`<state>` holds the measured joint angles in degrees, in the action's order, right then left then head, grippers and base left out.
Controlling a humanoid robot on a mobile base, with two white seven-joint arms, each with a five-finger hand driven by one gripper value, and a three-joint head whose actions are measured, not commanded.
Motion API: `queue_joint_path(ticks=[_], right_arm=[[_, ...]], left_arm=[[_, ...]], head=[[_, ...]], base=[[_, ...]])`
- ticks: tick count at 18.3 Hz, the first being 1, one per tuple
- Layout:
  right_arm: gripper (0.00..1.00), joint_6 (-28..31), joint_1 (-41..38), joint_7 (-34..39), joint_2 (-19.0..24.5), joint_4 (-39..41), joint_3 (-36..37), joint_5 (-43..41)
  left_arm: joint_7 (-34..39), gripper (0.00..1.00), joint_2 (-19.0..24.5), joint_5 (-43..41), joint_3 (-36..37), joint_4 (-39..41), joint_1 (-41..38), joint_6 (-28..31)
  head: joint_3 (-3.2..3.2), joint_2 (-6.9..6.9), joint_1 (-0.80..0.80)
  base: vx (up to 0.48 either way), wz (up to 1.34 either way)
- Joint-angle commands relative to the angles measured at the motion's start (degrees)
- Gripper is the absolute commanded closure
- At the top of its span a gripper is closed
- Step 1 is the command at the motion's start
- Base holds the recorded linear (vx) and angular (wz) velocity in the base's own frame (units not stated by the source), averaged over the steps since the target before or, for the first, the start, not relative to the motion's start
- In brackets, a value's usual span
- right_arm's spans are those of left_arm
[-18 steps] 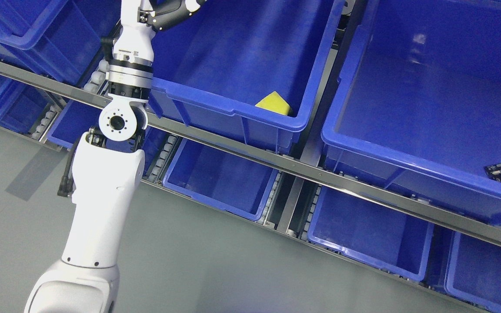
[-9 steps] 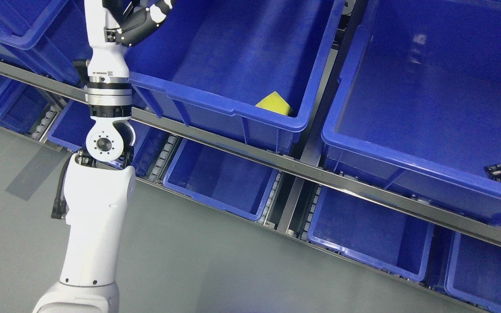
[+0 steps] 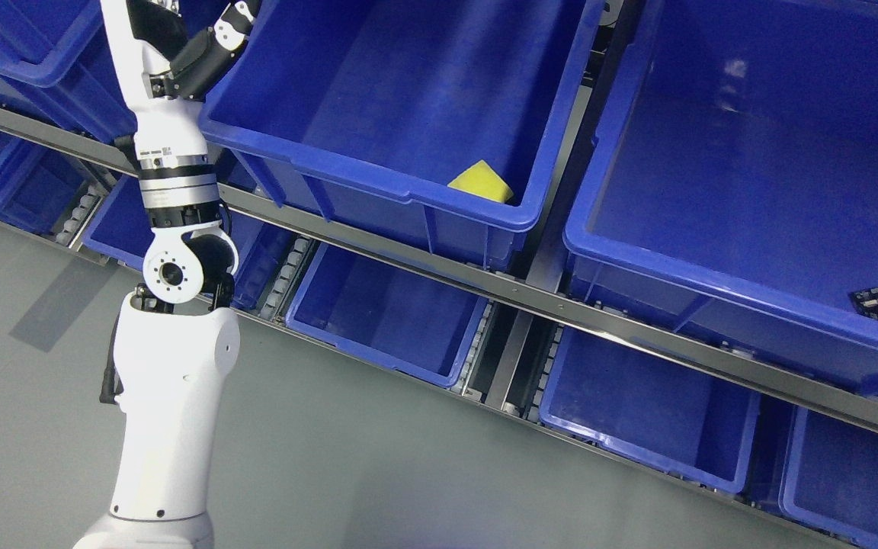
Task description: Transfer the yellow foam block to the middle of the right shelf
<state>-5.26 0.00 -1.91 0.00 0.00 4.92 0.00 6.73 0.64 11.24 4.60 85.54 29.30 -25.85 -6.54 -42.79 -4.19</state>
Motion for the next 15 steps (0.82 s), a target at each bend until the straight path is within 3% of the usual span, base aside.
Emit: queue_joint_path(ticks=[1,15], right_arm=[[0.00,-0.2,-0.1,0.0,-1.0,1.0,0.0,0.2],[0.00,-0.2,-0.1,0.0,-1.0,1.0,0.0,0.2]], left_arm=[[-1.3,0.01,0.4,6.9,0.5,0.2,-2.1,-0.1],[-1.3,0.01,0.4,7.3,0.6,-0.8,-1.9,-0.5]], head=[[0.00,0.00,0.00],[0.00,0.00,0.00]], base=[[0.000,0.00],[0.000,0.00]])
